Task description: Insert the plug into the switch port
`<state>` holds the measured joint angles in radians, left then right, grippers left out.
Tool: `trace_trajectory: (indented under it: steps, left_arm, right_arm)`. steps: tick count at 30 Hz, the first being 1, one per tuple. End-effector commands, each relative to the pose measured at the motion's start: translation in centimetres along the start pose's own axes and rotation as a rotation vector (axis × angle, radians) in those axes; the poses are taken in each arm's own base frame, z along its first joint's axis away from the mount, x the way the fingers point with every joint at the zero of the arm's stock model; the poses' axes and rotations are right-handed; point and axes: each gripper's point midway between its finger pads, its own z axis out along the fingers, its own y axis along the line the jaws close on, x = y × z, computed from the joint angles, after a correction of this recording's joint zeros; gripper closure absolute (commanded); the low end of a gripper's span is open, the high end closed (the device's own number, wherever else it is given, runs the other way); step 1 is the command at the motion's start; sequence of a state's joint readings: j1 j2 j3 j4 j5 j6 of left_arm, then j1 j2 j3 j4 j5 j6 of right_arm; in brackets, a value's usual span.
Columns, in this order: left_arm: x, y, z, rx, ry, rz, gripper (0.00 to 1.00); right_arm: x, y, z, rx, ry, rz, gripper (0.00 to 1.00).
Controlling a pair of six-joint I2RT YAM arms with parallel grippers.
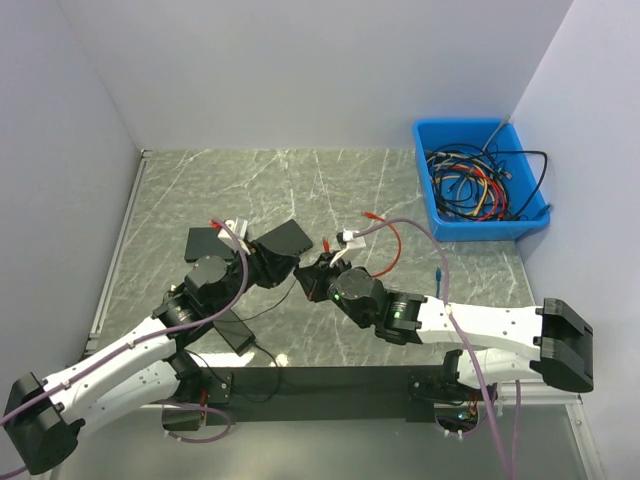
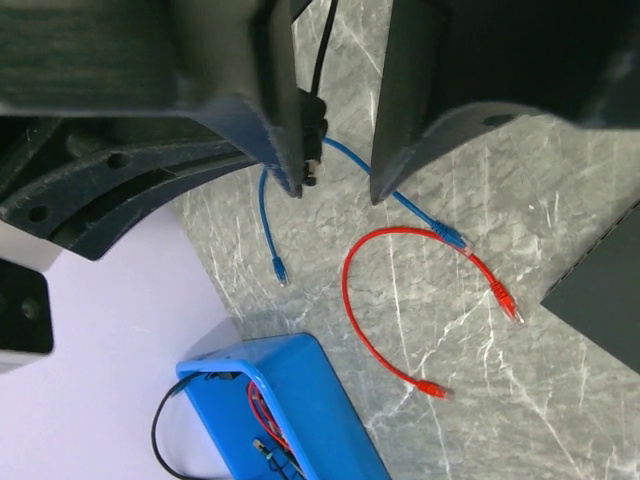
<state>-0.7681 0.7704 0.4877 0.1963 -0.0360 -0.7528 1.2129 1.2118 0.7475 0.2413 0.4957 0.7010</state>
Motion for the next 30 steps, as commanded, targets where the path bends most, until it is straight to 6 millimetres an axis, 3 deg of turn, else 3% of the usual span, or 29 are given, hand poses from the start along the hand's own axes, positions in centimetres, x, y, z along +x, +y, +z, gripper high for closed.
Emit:
trace_trajectory:
  steps: [1, 2, 5, 9, 15, 16, 18, 19, 21, 22, 23, 24, 25, 26, 27, 28, 30]
  left_arm:
    - [0.0, 0.6, 0.3, -0.023, -0.013, 0.006, 0.6]
    - [0.0, 0.7, 0.3, -0.027, -0.014, 0.008, 0.51]
    - [0.0, 1.4, 0.5, -0.067, -0.013, 0.019, 0.37]
    - [-1.0, 2.7, 0.8, -0.147, -0.045, 0.065, 0.27]
    - [-3.4, 4.8, 3.0, -0.241, -0.082, 0.152, 0.16]
    - [-4.1, 6.3, 3.7, -0.272, -0.09, 0.151, 0.16]
    - [-4.9, 6.7, 4.8, -0.246, -0.073, 0.134, 0.15]
    - [-5.3, 9.0, 5.6, -0.301, -0.063, 0.115, 0.15]
    - [-6.6, 9.4, 7.0, -0.291, -0.063, 0.086, 0.15]
    - [-6.8, 11.2, 8.1, -0.318, -0.061, 0.078, 0.15]
    - [-6.8, 11.7, 8.9, -0.313, -0.046, 0.088, 0.16]
    - [-7.9, 11.6, 10.0, -0.306, -0.061, 0.102, 0.16]
    - [-7.0, 13.7, 11.2, -0.344, -0.025, 0.103, 0.16]
    - [-7.1, 14.3, 12.0, -0.347, -0.012, 0.12, 0.17]
    - [-7.8, 13.7, 13.3, -0.301, -0.004, 0.129, 0.18]
    - [-6.5, 15.7, 14.5, -0.317, 0.04, 0.122, 0.18]
    - [-6.6, 15.8, 16.2, -0.261, 0.063, 0.129, 0.2]
  right_arm:
    - [-1.1, -1.1, -0.9, 0.038, -0.046, 0.017, 1.0]
    - [-0.9, -1.4, -1.0, 0.043, -0.043, 0.015, 1.0]
    - [-0.5, -2.1, -1.3, 0.067, -0.018, -0.009, 1.0]
    - [1.1, -4.5, -1.7, 0.14, 0.062, -0.07, 1.0]
    - [2.4, -8.3, -1.7, 0.161, 0.197, -0.069, 1.0]
    - [2.1, -9.5, -1.1, 0.182, 0.217, -0.08, 1.0]
    - [2.8, -10.0, -0.8, 0.164, 0.287, -0.091, 1.0]
    - [3.0, -10.4, -0.3, 0.164, 0.312, -0.117, 1.0]
    - [4.0, -11.5, 0.4, 0.171, 0.388, -0.123, 1.0]
    - [3.6, -11.2, 1.0, 0.156, 0.4, -0.139, 1.0]
    - [3.7, -11.5, 1.4, 0.157, 0.422, -0.141, 1.0]
    - [5.0, -12.2, 1.9, 0.168, 0.477, -0.148, 1.0]
    - [4.8, -11.5, 2.5, 0.139, 0.498, -0.156, 1.0]
    - [5.0, -11.7, 2.9, 0.144, 0.516, -0.162, 1.0]
    - [5.4, -11.9, 3.5, 0.15, 0.533, -0.166, 1.0]
    - [5.4, -12.0, 3.8, 0.148, 0.538, -0.174, 1.0]
    - [5.4, -12.7, 4.5, 0.159, 0.551, -0.179, 1.0]
